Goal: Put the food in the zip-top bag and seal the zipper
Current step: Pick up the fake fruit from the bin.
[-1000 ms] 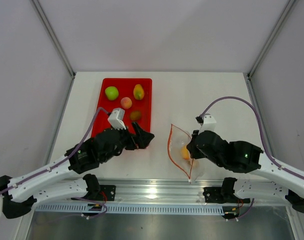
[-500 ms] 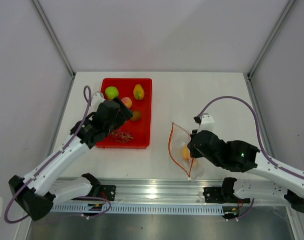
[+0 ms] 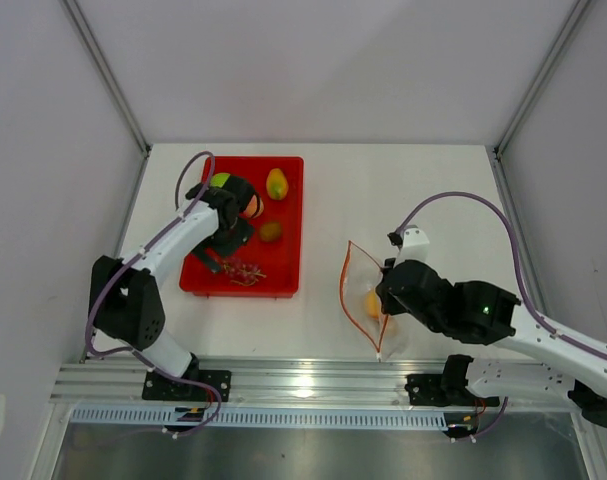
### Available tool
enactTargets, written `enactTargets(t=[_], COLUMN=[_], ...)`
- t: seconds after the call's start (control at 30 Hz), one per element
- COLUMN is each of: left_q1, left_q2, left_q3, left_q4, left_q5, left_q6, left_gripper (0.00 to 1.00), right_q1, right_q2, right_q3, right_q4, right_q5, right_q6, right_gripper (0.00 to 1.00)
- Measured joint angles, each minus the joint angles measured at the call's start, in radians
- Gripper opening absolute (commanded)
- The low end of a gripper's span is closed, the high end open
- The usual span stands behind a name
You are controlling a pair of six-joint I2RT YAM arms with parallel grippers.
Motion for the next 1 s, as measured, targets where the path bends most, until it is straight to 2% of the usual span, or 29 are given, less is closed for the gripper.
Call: enactTargets(t=[0.13,0.4,0.7,1.0], left_q1=[0.023,0.054,0.076,0.102], left_q2=[-0.03,-0.05,-0.115,-0.06], left_q3=[-0.107,-0.143,-0.274,-0.24], left_q4=[0.008,0.006,0.009,0.011], left_q5=[0.058,0.092,0.112,0.139], left_q6=[-0.078,-0.248,-0.451,-0.49], left_gripper=[1.0,0.99,1.0,1.0], right_q1=[-0.001,-0.003,-0.003,-0.007], right_q2=[-0.008,-0.013,-0.018,-0.019], right_q3=[-0.007,-0.009,-0.011,-0.011], right_q4=[0.003,0.005,0.009,0.008], right_q5=[0.0,-0.001,-0.005,-0.004], right_q6=[0.0,0.0,0.0,-0.015], right_gripper=[0.0,0.0,0.0,0.0])
